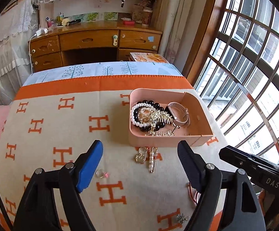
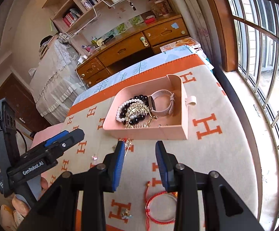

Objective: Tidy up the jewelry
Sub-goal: 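Withdraw from the box, moving the right tool toward the red string bracelet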

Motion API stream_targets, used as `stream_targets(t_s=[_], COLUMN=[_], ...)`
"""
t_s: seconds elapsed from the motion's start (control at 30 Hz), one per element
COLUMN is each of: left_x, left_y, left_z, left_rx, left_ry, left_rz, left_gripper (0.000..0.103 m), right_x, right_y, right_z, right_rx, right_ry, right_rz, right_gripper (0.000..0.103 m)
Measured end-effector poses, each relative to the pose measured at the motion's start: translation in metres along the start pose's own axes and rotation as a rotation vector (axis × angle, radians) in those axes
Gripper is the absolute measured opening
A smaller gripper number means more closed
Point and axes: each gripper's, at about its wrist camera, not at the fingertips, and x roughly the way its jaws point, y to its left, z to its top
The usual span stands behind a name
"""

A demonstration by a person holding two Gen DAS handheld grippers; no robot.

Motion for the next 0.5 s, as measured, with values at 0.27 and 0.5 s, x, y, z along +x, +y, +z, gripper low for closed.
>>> stream_targets(t_s=[0.27,0.5], left_x=[-0.030,-0.028], left_y=[-0.004,-0.020], left_z=[-0.041,-0.075], left_rx=[0.037,0.094], left_ry=[0.011,0.072], left_rz=[0.001,-0.039], left_gripper=[0.082,0.082], right_x=[-0.020,-0.029], right_y=[-0.004,-0.015], right_z=[-0.036,-0.062], right_rx=[-0.007,-0.020], right_ry=[0.032,0.051], right_rz=[-0.033,-0.089], right_gripper=[0.033,0.033])
